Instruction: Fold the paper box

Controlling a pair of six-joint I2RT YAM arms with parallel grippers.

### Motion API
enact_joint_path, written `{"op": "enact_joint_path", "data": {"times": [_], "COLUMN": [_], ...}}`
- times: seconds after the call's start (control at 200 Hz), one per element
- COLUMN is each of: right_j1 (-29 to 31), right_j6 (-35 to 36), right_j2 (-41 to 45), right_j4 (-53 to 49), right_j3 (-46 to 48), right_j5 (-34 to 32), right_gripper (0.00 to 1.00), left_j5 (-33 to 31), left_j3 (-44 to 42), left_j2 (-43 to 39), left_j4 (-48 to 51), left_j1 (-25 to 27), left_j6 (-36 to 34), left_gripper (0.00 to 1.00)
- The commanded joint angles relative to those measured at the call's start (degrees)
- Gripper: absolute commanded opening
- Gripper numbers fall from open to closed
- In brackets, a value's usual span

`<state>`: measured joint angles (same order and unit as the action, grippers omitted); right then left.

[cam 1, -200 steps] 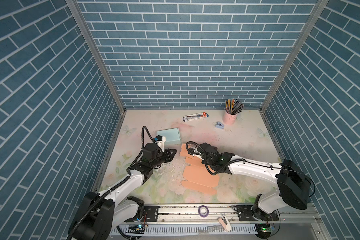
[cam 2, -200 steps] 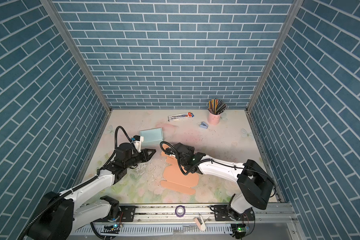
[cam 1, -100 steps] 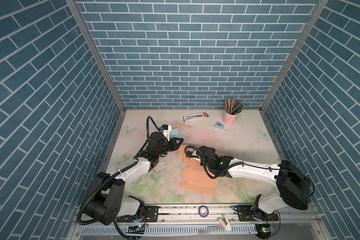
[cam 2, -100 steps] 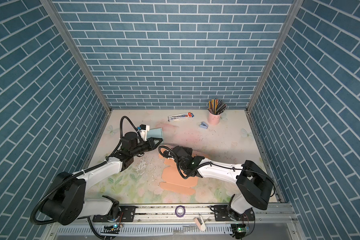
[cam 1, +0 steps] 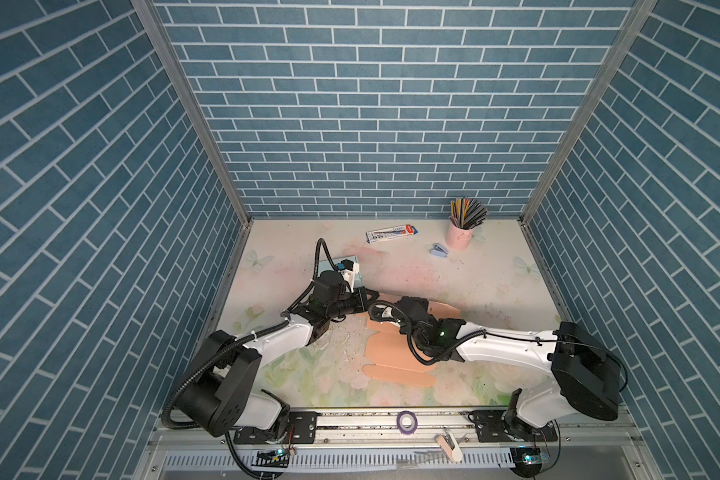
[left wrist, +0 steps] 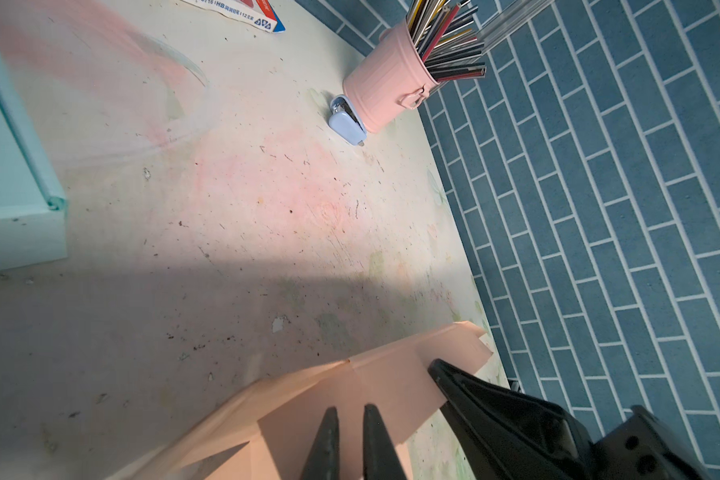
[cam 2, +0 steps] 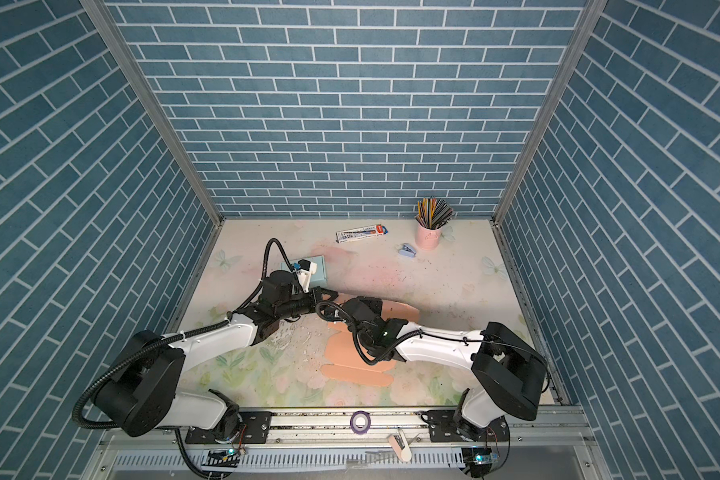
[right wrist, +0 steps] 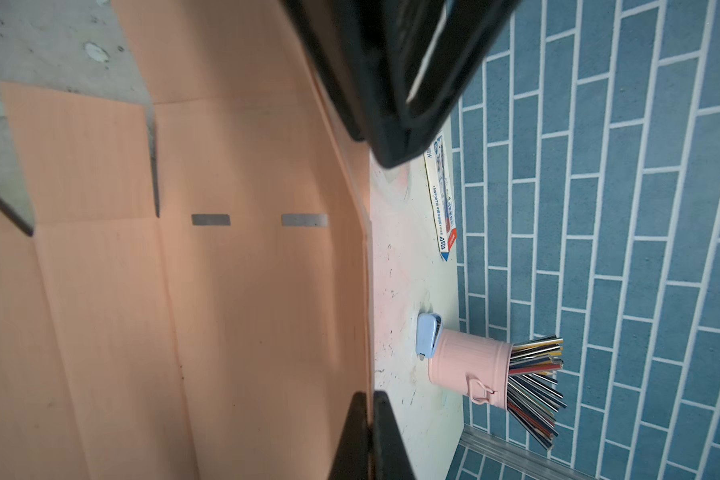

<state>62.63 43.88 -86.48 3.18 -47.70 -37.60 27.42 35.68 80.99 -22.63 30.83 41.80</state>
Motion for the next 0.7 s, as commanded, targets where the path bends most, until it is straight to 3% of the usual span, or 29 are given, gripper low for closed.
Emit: {"op": "enact_joint_path", "data": {"times": [0.0,0.125,0.325,0.695], "right_j1": [0.3,1.3,2.9,4.1], "right_j6": [2.0,4.4,7.0,11.6], "right_j2": [1.5,1.2,1.0,0.5], "right_j4": [3.0,5.5,9.5,19.2], "right_j3": [-0.1,0.5,2.8,7.6], "right_j5": [-2.2,-3.4,-5.3,-7.7], "right_gripper": [0.00,0.00,0.00,0.00], "left_j5": [-2.3,-3.0,-3.0,-0.8], "left_j3": [-1.7,-2.6,-3.8,-16.3], "left_j2": [-0.5,2.0,2.3,-8.7], "left_j4": [0.7,-3.4,-7.8,-6.3], "left_j1": [2.7,5.3,5.3,-4.3], "left_j6": [-0.1,2.1,3.5,2.0], "left_gripper": [0.14,0.13,0.13,0.14]}}
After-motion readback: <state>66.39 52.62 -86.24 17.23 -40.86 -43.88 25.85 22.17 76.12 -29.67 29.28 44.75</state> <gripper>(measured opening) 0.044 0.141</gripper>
